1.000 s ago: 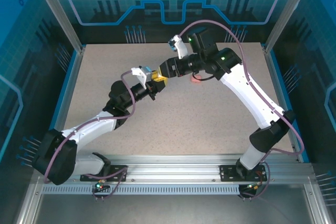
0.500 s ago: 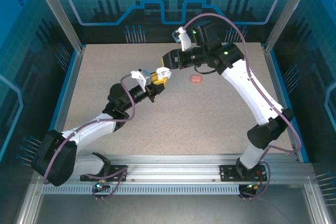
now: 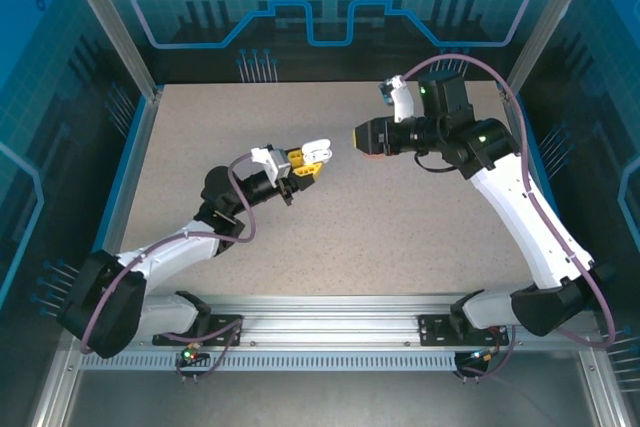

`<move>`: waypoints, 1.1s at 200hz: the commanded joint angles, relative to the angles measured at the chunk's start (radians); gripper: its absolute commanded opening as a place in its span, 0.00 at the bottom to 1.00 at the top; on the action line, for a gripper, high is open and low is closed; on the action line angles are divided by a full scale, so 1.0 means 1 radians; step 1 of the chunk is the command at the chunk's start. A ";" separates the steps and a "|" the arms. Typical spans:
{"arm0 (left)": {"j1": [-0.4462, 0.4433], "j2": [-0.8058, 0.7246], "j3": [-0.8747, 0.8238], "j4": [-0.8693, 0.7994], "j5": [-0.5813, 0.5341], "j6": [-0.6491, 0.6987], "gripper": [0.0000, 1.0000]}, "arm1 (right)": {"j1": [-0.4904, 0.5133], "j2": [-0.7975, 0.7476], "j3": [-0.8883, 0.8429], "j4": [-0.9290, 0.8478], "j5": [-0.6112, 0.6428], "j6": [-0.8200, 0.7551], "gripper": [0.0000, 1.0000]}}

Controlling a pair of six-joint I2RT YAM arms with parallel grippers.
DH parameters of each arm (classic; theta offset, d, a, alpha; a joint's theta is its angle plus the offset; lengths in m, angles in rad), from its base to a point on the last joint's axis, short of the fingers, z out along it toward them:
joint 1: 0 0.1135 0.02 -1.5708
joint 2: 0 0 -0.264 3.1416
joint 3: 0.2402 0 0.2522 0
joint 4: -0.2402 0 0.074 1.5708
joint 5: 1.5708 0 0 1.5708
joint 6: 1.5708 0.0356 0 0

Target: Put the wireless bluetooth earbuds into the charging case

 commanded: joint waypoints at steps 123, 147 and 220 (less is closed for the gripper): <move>0.000 0.190 0.111 0.276 0.087 -0.158 0.00 | 0.057 -0.014 -0.042 -0.022 0.050 -0.060 0.73; 0.000 0.188 0.115 0.261 0.089 -0.156 0.00 | 0.066 0.017 -0.025 -0.006 0.056 -0.058 0.75; -0.002 0.196 0.118 0.250 0.081 -0.154 0.00 | 0.080 0.012 -0.025 0.052 0.029 -0.050 0.76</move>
